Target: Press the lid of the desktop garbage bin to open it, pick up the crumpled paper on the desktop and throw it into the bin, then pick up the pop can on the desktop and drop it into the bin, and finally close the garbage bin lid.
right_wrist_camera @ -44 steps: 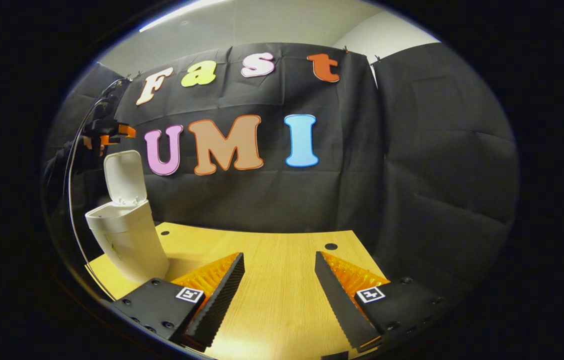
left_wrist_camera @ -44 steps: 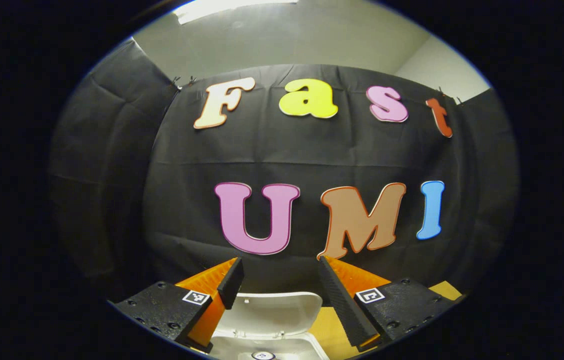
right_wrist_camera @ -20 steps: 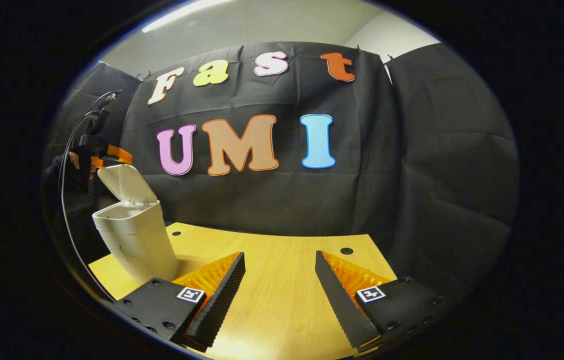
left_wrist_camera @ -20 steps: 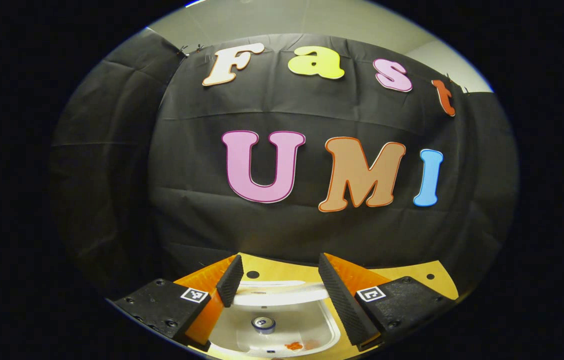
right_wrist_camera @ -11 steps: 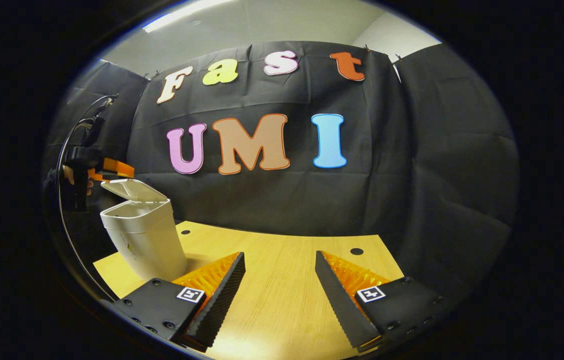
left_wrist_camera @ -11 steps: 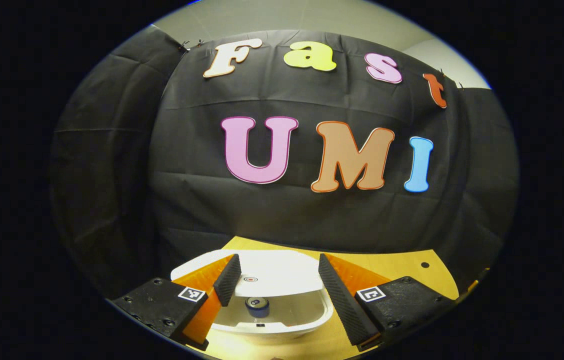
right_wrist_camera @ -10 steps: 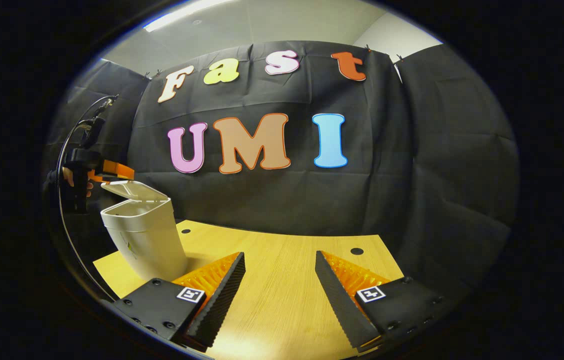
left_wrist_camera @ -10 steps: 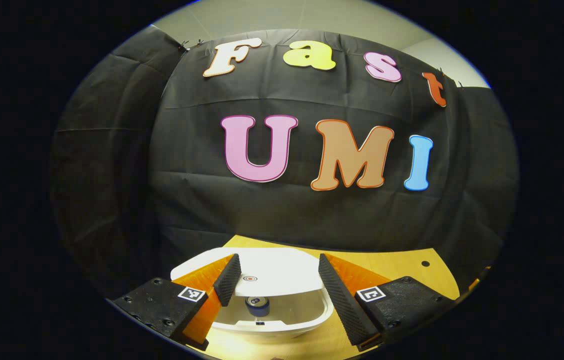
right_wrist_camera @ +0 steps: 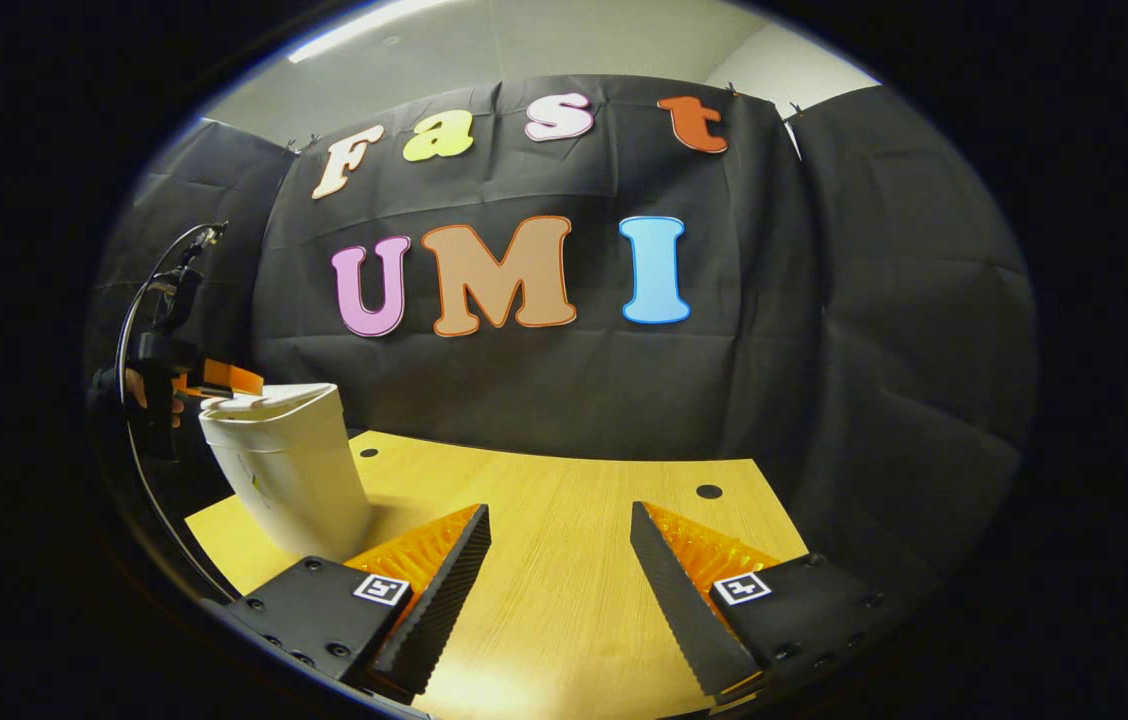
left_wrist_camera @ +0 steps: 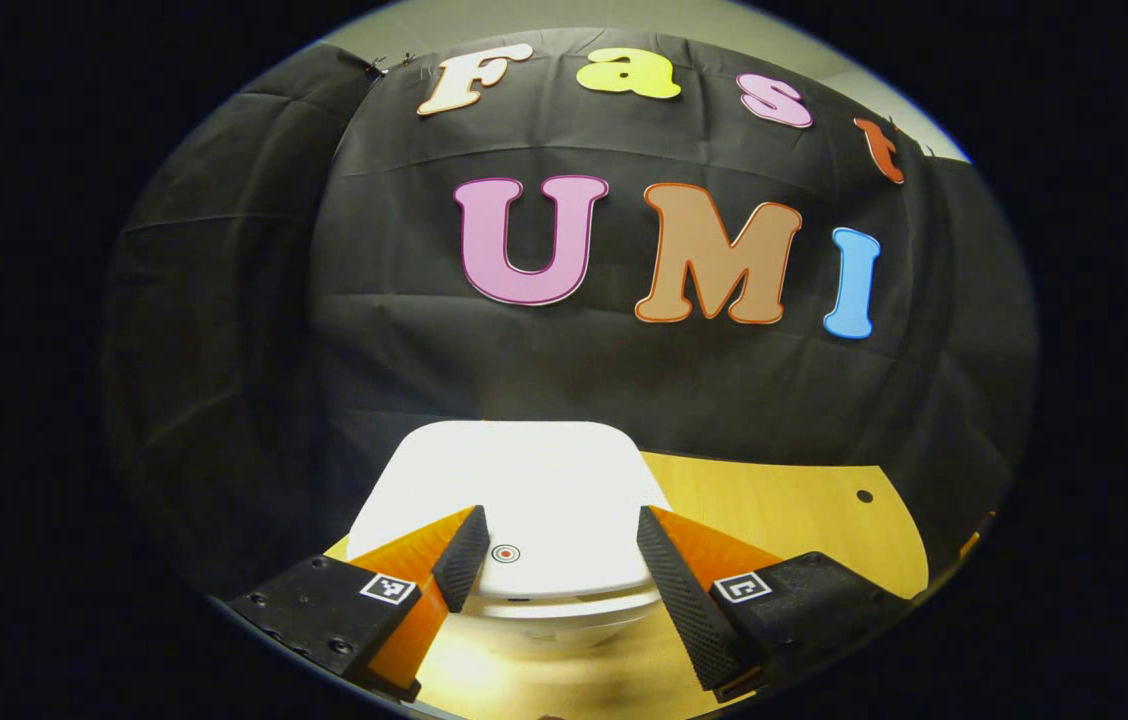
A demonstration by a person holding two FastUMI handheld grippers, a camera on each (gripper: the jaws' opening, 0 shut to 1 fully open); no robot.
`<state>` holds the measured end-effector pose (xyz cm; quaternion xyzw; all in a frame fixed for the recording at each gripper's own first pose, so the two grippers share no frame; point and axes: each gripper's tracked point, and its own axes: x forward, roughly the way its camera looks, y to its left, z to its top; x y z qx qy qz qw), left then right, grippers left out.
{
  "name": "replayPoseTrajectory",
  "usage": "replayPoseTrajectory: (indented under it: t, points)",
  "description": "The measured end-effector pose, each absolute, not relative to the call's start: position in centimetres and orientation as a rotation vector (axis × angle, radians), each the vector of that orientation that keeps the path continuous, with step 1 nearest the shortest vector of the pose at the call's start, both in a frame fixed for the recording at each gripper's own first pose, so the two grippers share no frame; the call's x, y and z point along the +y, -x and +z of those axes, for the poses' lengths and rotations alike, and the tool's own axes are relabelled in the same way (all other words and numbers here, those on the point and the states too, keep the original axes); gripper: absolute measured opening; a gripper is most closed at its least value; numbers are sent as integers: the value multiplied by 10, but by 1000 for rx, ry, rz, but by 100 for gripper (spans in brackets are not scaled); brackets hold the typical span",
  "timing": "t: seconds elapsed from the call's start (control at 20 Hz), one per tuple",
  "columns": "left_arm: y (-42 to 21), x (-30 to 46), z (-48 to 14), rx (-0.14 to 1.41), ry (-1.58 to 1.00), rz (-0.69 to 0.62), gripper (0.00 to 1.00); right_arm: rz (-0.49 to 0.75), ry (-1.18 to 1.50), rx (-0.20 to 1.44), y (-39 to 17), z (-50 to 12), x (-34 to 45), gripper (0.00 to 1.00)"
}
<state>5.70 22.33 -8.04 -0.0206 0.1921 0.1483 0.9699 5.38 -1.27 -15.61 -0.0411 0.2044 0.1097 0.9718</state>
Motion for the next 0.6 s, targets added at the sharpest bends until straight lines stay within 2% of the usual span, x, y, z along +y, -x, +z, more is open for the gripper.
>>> replayPoseTrajectory:
  t: [0.25, 0.35, 0.5, 0.6]
  points:
    - [-50, 221, -100, 417, 34, 297, 92, 220, 88, 433, -49, -163, -20, 95]
    - [-53, 219, -87, 328, -10, 283, 94, 216, 84, 430, -45, -162, -25, 95]
    - [-52, 213, -68, 250, -5, 302, 90, 209, 48, 392, -47, -145, -38, 94]
    - [-51, 191, -27, 95, 7, 299, 95, 208, 23, 345, -50, -126, -49, 95]
